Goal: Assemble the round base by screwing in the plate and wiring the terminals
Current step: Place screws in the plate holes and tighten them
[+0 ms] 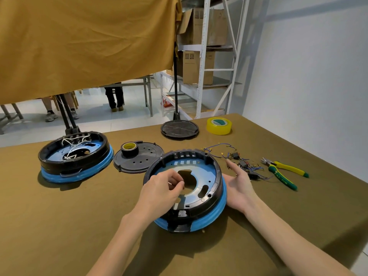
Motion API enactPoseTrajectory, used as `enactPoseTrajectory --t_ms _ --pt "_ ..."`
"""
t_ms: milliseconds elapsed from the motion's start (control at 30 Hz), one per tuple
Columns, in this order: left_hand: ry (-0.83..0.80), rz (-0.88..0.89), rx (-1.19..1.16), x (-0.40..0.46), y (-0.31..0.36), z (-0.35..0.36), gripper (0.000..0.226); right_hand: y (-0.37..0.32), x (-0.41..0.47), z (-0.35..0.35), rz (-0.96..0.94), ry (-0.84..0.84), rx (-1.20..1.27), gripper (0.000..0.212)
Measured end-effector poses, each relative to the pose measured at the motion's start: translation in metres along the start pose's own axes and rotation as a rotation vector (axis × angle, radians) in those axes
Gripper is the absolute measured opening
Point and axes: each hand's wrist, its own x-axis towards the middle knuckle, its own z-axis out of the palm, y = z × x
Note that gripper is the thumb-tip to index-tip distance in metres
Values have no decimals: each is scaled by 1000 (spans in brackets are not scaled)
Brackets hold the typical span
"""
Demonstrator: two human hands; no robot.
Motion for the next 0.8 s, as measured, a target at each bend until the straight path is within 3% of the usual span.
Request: enactPoseTrajectory --t_ms 133,300,467,600,800 --pt "24 10 -93 -4 -1 -3 7 -1 4 -2 -19 -14 25 67" --pt "14 21 -106 -7 2 -6 8 -1 10 -3 -28 158 -142 54" --pt "55 32 5 -10 0 -5 3 0 16 -3 -117 402 -551 24" --pt "108 14 60 -13 -9 -12 3 2 17 3 -153 465 -893 39" --pt "-32 27 -23 -2 -4 -20 8 10 13 17 -218 367 -1262 101"
